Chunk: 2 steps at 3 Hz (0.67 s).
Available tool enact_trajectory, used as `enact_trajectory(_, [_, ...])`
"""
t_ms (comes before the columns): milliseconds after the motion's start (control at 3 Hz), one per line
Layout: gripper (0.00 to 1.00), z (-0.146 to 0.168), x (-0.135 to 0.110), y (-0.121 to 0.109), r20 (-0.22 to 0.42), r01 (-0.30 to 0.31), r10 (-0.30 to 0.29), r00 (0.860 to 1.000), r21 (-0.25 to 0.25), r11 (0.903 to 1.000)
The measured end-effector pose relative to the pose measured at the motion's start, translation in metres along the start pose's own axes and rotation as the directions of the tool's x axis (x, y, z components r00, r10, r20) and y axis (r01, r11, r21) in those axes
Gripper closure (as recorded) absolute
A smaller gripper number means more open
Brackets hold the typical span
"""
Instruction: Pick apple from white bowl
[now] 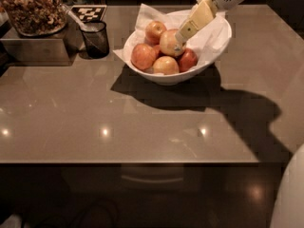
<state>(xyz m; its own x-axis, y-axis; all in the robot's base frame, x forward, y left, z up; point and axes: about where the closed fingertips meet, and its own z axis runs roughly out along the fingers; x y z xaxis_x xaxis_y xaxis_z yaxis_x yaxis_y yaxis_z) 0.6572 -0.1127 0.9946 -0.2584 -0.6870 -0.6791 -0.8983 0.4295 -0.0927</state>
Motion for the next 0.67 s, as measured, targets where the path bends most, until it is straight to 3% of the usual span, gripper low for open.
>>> enact_trajectory(667, [0.00, 0.055, -0.004, -0.001, -0.066, 0.039, -0.043, 0.997, -0.052, 0.9979])
